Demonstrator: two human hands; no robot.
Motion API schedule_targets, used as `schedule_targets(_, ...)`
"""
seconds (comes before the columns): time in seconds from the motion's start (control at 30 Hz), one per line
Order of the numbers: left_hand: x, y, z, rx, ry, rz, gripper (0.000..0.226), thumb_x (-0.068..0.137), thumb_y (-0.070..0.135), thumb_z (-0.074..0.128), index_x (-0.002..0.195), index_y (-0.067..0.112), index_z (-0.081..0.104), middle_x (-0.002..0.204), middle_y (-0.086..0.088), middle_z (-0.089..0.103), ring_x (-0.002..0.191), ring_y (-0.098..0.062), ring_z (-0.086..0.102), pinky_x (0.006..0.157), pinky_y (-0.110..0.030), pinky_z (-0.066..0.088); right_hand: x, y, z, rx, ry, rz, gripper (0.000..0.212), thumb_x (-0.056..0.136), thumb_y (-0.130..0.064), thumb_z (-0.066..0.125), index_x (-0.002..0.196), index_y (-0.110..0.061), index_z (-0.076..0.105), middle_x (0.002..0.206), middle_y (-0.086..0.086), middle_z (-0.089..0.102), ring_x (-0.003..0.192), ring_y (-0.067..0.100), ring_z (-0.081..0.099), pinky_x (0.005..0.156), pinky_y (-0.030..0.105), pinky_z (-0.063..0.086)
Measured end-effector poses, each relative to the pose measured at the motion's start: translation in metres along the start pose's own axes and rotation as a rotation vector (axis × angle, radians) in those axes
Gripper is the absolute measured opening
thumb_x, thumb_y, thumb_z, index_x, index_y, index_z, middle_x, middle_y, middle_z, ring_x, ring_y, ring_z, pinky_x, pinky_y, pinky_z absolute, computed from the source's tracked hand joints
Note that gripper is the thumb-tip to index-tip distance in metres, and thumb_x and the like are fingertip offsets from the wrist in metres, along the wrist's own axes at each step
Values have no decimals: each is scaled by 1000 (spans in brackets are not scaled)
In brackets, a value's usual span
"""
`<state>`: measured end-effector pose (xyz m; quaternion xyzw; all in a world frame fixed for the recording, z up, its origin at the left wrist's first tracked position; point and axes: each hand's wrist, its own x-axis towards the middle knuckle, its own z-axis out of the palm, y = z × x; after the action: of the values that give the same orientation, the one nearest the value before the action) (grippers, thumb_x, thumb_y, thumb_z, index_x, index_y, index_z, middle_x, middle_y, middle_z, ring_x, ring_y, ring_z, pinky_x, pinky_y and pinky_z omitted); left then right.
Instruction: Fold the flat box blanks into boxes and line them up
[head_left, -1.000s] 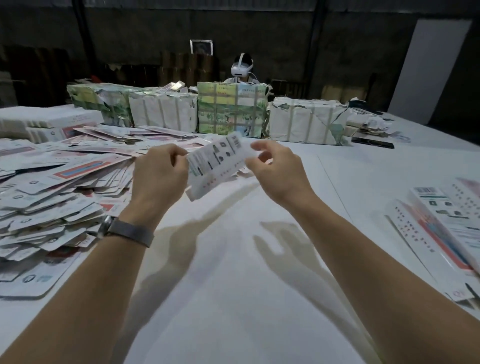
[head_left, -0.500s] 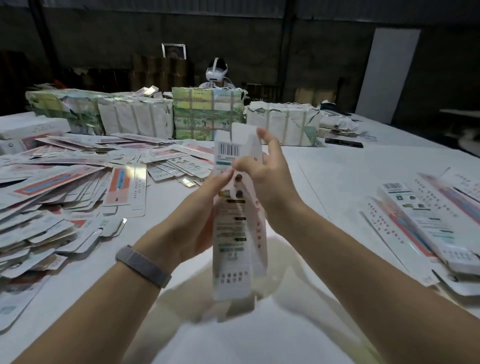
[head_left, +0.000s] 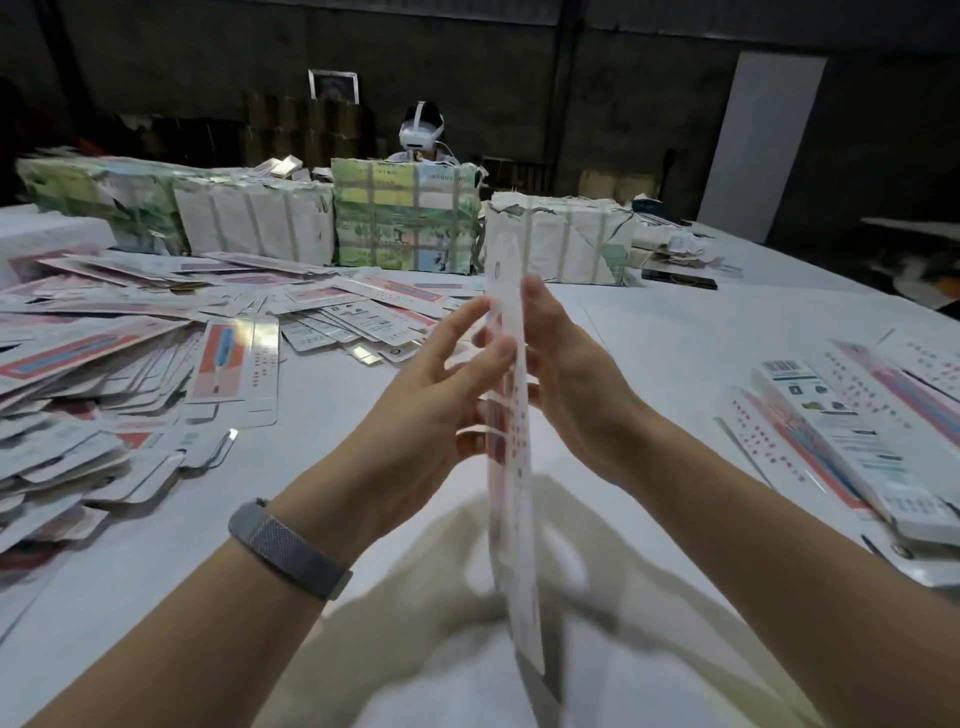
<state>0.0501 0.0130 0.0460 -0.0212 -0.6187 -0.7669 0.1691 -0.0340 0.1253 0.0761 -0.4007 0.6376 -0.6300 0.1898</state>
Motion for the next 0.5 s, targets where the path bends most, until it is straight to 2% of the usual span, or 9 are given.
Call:
schedule_targets(0.07,-2,-3,-1,26,44,23,72,79,40,74,144,25,49,85,0,68,70,-13,68,62,-27,55,-1,2,0,57,-45,16,43,83,-69,38,82,-47,75,110,2,71,109,27,68,97,55,52)
schedule_targets(0.13,-3,-5,2,61,16,26,59,84,41,71,135,17,56,92,-3,71,76,-15,70,66,-26,56,-2,3,0,83,-28,-4,41,83,-67,44,87,-39,74,109,11,70,108,35,67,96,67,46)
schedule_targets(0.17,-4,-5,4,67,-11,24,52,86,43,70,130,17,59,95,-3,72,79,-17,71,68,-25,57,-2,4,1,80,-6,-13,41,83,-66,48,95,-34,70,101,10,71,103,31,70,91,66,50)
schedule_targets(0.2,-5,-6,6,64,-33,21,50,87,46,70,128,18,60,98,-2,72,83,-18,72,70,-26,57,-2,4,1,59,16,-20,46,82,-65,51,105,-27,64,91,4,71,93,23,72,78,57,58)
schedule_targets(0.23,-6,-7,7,69,-50,18,53,86,49,71,130,20,59,101,-1,72,86,-19,72,72,-27,57,-2,3,2,41,31,-28,51,81,-64,53,110,-22,55,86,-4,68,84,15,72,64,39,59)
schedule_targets(0.3,-8,-9,9,109,-59,20,67,80,50,71,139,24,52,111,-9,70,95,-23,72,79,-32,56,-3,5,3,34,42,-41,53,80,-62,57,113,-21,46,88,-11,60,72,5,67,52,16,49)
schedule_targets(0.37,-8,-10,8,110,-65,24,77,77,46,73,145,25,47,125,-19,63,105,-29,70,84,-36,56,-3,8,4,16,58,-39,65,77,-66,60,123,-21,48,94,-14,59,74,3,67,53,16,51)
schedule_targets(0.43,-8,-9,8,73,-98,30,77,78,40,73,148,24,46,131,-23,59,108,-31,68,86,-38,56,-1,9,5,-28,90,-34,87,72,-72,59,146,-31,40,102,-22,60,88,0,68,70,25,58)
schedule_targets(0.5,-9,-7,8,49,-139,24,72,81,36,71,148,23,47,130,-25,59,106,-30,65,88,-40,55,0,10,5,-60,119,-65,89,67,-77,58,146,-44,35,103,-22,60,97,2,67,82,33,58)
